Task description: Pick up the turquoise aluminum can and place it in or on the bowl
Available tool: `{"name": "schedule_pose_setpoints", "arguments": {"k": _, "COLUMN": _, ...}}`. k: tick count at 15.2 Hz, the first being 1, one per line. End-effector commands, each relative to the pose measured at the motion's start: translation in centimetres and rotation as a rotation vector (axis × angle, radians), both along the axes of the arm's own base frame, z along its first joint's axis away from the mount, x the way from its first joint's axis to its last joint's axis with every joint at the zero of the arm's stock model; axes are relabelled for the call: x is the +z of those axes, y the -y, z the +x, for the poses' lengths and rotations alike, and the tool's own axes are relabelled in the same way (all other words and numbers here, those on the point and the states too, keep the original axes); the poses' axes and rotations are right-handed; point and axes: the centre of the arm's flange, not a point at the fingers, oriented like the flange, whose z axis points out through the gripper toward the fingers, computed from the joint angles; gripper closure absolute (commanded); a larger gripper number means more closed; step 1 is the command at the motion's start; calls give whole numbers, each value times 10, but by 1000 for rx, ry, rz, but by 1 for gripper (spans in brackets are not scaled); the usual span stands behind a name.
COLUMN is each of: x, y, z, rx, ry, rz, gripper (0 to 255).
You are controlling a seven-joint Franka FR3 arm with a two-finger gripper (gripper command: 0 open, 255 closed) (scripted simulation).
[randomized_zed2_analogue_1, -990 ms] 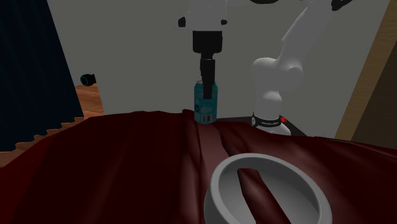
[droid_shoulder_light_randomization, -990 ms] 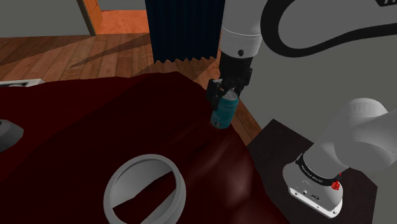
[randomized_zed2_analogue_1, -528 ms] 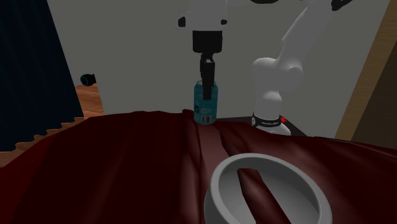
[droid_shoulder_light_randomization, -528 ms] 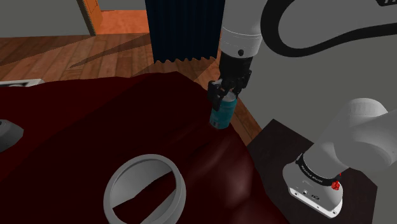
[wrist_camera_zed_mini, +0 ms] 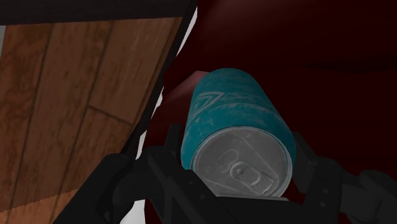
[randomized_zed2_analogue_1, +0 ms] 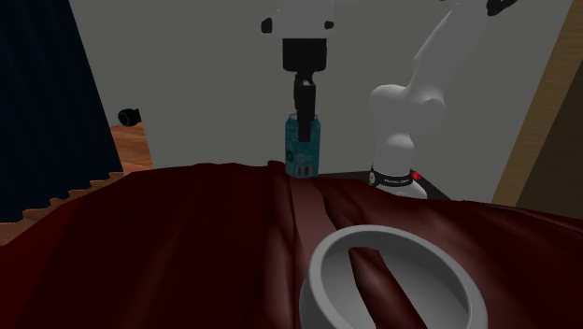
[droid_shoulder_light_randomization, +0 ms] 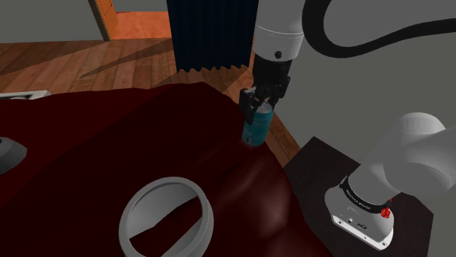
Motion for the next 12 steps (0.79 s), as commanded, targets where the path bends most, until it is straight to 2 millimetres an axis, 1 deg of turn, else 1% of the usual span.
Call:
{"name": "schedule_pose_setpoints", "arguments": {"k": 1, "x": 11, "y": 0, "z": 0, "rx": 0, "ry": 0, "rz": 0, "gripper": 255}}
{"name": "schedule_pose_setpoints", "arguments": {"k": 12, "x": 69, "y": 0, "z": 0, "rx": 0, "ry": 0, "rz": 0, "gripper": 255}}
